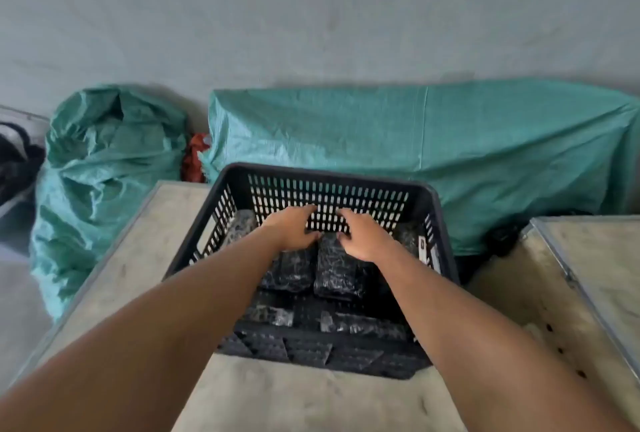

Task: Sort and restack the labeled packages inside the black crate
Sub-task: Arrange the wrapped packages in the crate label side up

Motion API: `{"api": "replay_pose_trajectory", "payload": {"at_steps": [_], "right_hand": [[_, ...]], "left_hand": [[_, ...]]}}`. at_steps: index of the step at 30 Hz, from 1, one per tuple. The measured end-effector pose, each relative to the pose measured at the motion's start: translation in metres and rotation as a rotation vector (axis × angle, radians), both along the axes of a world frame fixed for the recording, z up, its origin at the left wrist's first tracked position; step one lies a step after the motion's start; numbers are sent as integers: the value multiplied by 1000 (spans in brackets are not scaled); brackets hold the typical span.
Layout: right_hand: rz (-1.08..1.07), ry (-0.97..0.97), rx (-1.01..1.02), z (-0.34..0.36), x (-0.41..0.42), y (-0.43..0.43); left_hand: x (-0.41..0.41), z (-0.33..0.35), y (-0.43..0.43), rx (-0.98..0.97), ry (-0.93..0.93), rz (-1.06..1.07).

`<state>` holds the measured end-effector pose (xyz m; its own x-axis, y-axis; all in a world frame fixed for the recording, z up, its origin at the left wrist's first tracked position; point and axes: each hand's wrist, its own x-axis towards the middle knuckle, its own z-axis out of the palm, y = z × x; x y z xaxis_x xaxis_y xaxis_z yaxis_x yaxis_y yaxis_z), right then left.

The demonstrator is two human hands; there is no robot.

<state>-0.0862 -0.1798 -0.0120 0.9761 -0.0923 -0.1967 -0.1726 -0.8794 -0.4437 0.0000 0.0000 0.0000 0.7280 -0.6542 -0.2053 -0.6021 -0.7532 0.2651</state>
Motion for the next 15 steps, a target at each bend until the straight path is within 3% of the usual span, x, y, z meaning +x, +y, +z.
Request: {"api": "replay_pose_trajectory", "payload": {"at_steps": [5,15], "right_hand": [[-7,136,4,-56,-22,-1],[89,449,-159,-103,-23,-7]], "left_hand": [[2,-42,-2,101,167,-27],[1,-121,19,341,170,-100]]}}
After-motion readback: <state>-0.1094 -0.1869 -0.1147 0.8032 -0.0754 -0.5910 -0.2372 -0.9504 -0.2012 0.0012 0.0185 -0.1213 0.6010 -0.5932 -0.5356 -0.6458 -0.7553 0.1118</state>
